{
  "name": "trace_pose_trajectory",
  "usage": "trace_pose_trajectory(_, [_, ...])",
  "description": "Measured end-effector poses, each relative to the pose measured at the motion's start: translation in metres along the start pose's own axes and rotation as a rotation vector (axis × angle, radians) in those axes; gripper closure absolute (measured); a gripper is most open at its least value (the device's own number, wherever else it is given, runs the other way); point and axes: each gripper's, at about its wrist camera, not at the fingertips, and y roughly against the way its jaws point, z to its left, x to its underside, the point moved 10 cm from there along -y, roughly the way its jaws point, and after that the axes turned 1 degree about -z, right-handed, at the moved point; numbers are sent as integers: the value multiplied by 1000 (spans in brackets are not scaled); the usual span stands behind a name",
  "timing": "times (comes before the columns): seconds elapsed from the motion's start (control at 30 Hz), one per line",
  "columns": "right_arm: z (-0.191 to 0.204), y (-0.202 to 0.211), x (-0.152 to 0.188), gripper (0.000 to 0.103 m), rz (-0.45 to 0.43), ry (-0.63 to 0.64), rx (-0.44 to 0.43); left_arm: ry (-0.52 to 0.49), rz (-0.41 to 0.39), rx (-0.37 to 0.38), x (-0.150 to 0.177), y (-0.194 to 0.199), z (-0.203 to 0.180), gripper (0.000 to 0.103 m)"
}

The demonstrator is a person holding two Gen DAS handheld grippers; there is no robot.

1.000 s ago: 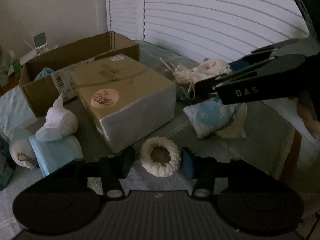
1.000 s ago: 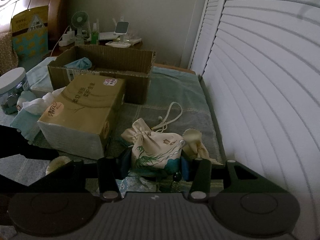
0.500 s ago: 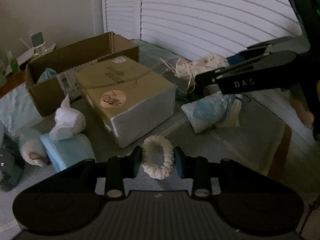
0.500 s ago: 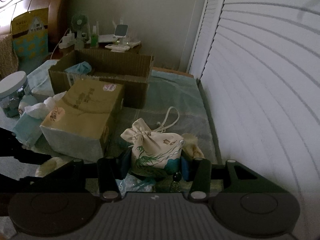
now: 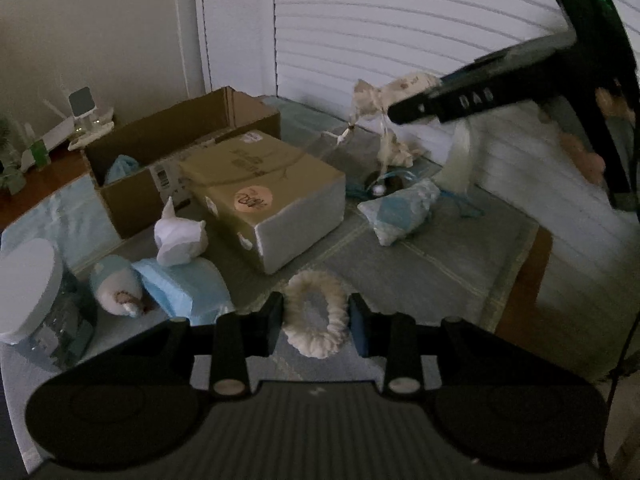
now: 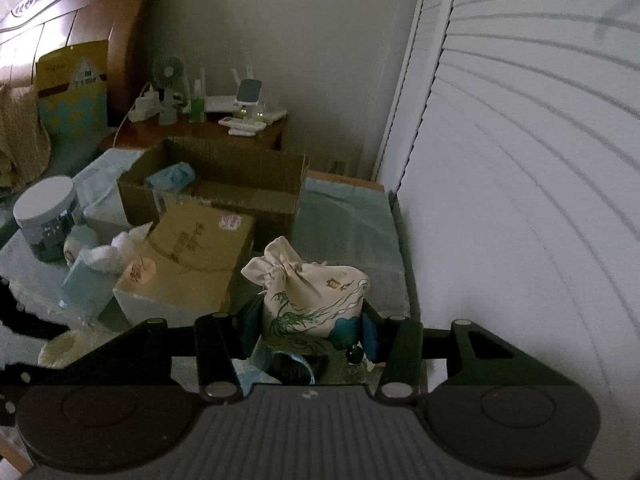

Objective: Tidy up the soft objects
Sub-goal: 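Lift the cream pouch into the cardboard box with the right gripper while the left holds the ring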

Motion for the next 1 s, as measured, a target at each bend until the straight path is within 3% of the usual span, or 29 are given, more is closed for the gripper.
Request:
trace_pose_trajectory(0.6, [16, 30, -63, 49, -72, 95, -27, 10, -68, -14, 13, 42, 15, 69])
trace_pose_trajectory(1.0, [31, 8, -133, 49, -148, 163, -86, 75, -84, -35, 10, 43, 30, 69])
